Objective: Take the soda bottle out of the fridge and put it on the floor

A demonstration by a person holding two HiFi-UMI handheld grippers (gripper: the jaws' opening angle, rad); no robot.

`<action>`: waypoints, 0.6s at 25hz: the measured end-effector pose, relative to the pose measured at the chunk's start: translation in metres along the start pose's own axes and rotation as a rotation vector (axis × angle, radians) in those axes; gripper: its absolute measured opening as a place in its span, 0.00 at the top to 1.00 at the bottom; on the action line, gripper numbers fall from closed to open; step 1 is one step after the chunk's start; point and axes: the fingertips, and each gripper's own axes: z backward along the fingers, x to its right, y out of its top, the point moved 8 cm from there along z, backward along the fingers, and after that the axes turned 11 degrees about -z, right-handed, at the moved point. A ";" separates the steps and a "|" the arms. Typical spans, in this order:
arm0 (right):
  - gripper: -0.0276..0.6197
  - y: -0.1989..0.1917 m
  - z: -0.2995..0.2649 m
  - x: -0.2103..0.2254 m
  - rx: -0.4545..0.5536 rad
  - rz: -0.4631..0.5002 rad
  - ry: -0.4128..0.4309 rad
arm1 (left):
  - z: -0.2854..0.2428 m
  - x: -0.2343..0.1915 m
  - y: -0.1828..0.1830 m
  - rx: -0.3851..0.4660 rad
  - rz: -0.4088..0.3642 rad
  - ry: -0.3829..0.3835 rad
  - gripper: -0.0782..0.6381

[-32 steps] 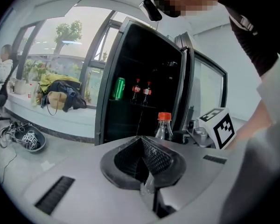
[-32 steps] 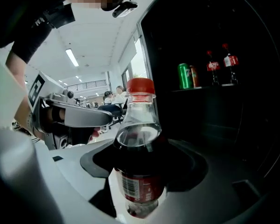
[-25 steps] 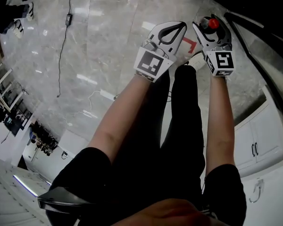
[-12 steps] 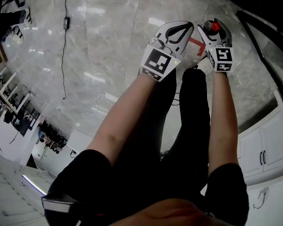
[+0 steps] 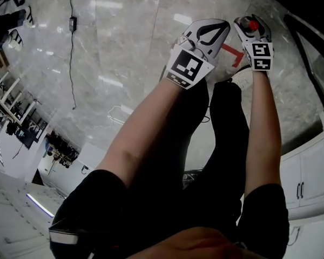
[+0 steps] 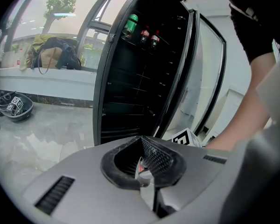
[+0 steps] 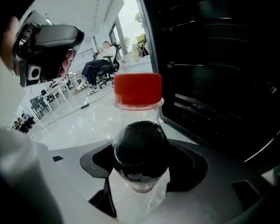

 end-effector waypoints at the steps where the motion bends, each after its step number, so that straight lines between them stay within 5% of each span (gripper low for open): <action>1: 0.46 -0.003 -0.006 0.001 -0.008 0.008 0.001 | -0.001 -0.001 -0.004 -0.002 -0.001 -0.001 0.89; 15: 0.46 -0.033 -0.026 -0.013 -0.089 0.110 0.049 | 0.000 -0.001 -0.028 -0.036 -0.001 -0.013 0.89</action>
